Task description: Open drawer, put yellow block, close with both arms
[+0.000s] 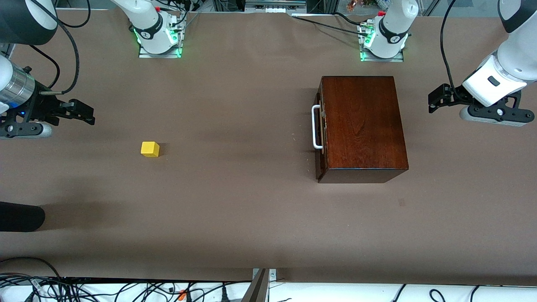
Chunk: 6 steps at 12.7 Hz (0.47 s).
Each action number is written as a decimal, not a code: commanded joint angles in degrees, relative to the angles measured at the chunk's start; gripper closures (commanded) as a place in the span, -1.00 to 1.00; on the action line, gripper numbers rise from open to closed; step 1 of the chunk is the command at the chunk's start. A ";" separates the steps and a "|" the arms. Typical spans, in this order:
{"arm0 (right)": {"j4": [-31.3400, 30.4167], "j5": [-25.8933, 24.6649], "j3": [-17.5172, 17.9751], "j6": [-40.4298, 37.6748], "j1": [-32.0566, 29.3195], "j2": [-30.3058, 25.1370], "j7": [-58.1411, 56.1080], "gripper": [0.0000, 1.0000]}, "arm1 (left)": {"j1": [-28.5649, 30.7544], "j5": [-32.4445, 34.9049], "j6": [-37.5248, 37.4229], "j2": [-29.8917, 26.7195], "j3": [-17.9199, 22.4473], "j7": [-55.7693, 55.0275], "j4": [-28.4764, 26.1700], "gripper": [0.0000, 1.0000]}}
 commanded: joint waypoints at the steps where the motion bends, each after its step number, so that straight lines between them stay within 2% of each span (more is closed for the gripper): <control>1: 1.58 -0.54 0.32 -0.35 -0.43 0.76 0.34 -1.00 | 0.22 -0.81 -1.26 0.68 0.00 0.27 1.70 -1.00; 6: 1.58 -0.36 0.41 -0.26 -0.43 0.76 0.34 -1.00 | -0.30 -0.90 -3.88 1.38 0.00 0.18 1.70 -1.00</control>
